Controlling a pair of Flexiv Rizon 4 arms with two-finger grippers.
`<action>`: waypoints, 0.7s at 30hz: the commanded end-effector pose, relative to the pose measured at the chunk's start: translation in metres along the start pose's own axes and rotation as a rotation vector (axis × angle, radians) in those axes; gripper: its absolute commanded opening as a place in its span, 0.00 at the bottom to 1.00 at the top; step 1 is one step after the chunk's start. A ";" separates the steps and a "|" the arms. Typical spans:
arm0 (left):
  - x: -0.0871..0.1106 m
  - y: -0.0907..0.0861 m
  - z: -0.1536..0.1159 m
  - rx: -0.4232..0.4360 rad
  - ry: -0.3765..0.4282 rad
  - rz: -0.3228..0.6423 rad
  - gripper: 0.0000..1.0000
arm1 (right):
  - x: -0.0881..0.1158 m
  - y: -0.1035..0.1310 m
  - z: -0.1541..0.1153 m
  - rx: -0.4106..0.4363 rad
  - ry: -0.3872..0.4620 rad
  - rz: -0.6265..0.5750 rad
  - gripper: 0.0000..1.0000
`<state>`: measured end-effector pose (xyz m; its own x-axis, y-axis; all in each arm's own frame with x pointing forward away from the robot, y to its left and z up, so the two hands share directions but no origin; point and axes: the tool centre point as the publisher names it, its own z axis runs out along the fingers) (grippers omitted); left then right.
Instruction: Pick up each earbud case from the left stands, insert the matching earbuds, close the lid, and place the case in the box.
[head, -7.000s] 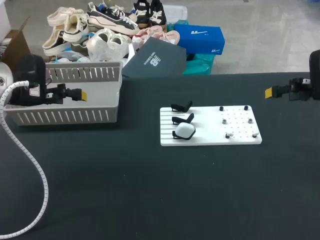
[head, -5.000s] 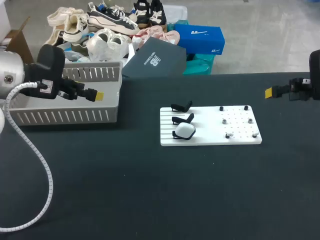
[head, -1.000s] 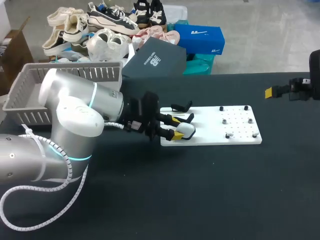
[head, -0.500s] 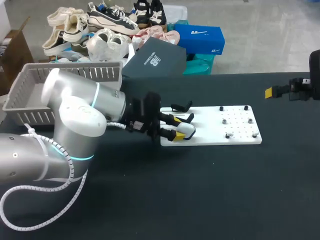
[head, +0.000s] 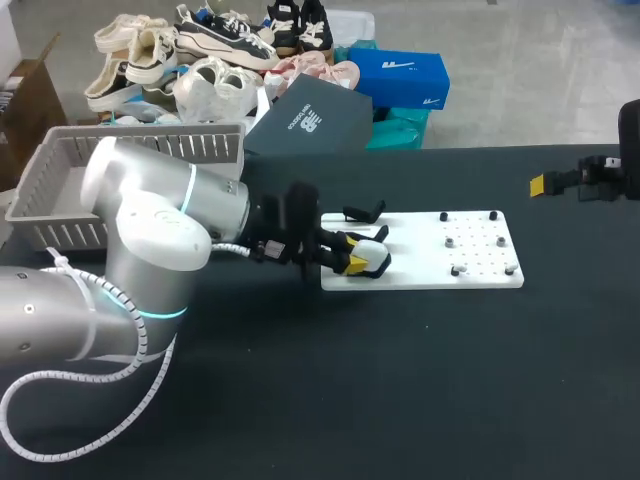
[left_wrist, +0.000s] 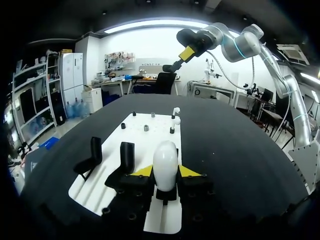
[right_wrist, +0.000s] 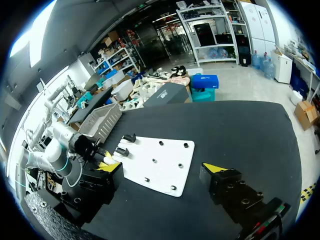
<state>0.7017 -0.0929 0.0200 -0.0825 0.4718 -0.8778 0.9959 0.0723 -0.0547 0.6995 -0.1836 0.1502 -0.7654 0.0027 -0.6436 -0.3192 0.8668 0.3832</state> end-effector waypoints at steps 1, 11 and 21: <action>-0.002 -0.003 -0.010 0.008 -0.017 0.002 0.00 | 0.000 -0.002 0.000 -0.006 0.002 -0.001 1.00; -0.024 -0.018 -0.038 0.068 -0.092 0.009 0.00 | 0.000 -0.002 0.000 -0.006 0.002 -0.001 1.00; -0.062 -0.046 -0.066 0.113 -0.229 0.057 0.00 | 0.000 -0.002 0.000 -0.006 0.002 -0.001 1.00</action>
<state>0.6720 -0.0728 0.1041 -0.0401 0.2861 -0.9574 0.9949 -0.0772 -0.0647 0.6995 -0.1836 0.1501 -0.7654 0.0027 -0.6436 -0.3192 0.8668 0.3832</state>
